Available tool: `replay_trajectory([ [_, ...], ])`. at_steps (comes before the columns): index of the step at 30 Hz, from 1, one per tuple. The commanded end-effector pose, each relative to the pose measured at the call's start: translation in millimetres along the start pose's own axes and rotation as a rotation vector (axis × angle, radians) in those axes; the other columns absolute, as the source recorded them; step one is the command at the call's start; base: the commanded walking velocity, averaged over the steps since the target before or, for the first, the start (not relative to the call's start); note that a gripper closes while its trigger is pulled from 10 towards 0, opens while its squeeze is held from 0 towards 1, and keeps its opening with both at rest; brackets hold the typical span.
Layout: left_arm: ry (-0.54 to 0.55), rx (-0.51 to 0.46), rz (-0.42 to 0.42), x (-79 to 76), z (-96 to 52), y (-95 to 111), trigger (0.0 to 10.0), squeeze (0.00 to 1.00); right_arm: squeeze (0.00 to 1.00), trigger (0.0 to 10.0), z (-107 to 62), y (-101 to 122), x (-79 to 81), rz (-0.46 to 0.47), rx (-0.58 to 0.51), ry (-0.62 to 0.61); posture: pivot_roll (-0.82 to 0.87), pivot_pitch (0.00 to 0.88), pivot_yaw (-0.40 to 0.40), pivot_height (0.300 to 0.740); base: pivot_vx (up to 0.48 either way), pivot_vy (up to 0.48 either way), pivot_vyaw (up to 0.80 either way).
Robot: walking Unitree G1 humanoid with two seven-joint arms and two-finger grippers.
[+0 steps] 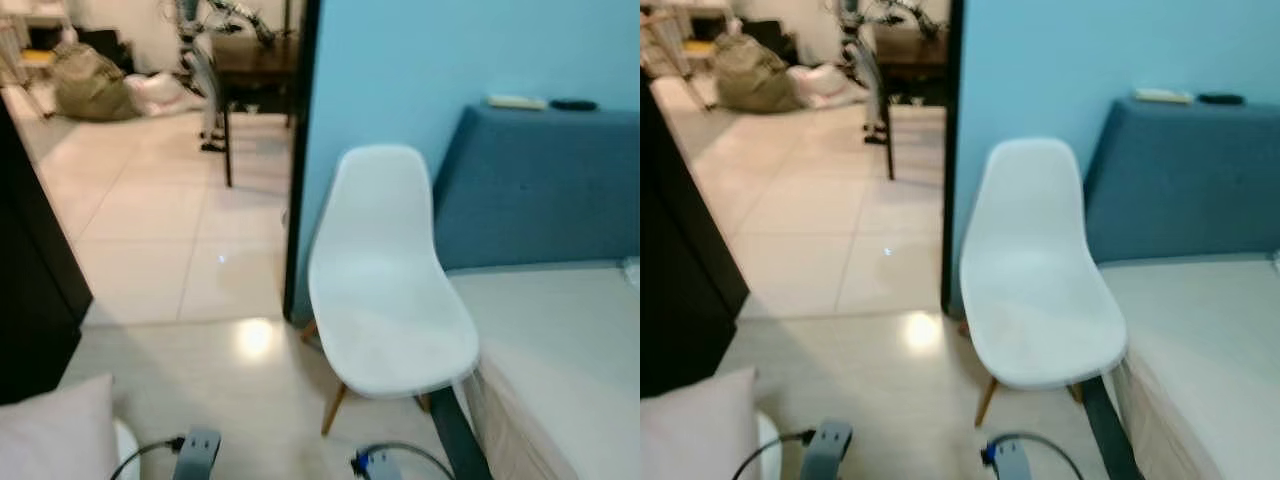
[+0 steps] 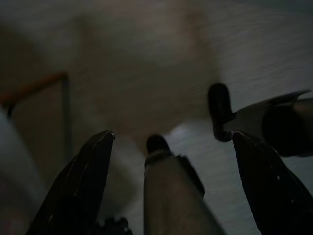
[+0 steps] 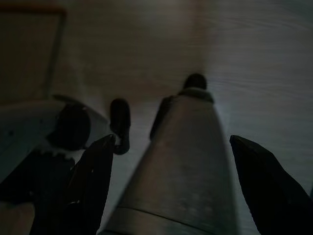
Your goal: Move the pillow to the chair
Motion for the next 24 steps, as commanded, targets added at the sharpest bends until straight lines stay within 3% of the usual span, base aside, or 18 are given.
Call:
replay_trajectory([
  [1,-0.019,0.012,0.009,-5.2,0.6,-1.6,10.0,0.0,0.0,10.0,-0.8,0.8,-3.9,-0.011,-0.002,-0.014,0.1,0.0,-0.045,0.74,0.0,0.0,-0.73],
  [14,-0.03,0.006,0.012,-10.5,2.0,2.0,10.0,0.0,0.0,10.0,-1.9,1.5,-8.9,-0.027,-0.002,-0.025,0.08,0.0,-0.057,0.74,0.0,0.0,-0.73],
  [21,-0.027,-0.048,-0.048,-16.4,5.7,22.9,10.0,0.0,0.0,10.0,-5.2,7.6,-22.1,-0.03,-0.014,-0.056,0.06,0.0,-0.046,0.74,0.0,0.0,-0.73],
  [24,-0.117,-0.023,0.066,-39.4,7.1,19.6,10.0,0.0,0.0,10.0,-6.8,16.4,-28.4,0.008,-0.046,-0.083,0.02,0.0,0.001,0.74,0.0,0.0,-0.73],
])
Point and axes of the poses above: a point about 5 cm out from each wrist's last joint towards the gripper, its own z axis pointing out of the wrist towards the gripper, its own y axis along the axis of the wrist's last joint, x = y × z, the point moved 3 cm from there along z, pointing out of the wrist towards the gripper, and after that the axes turned 1 degree about z, right-handed, at the moved point
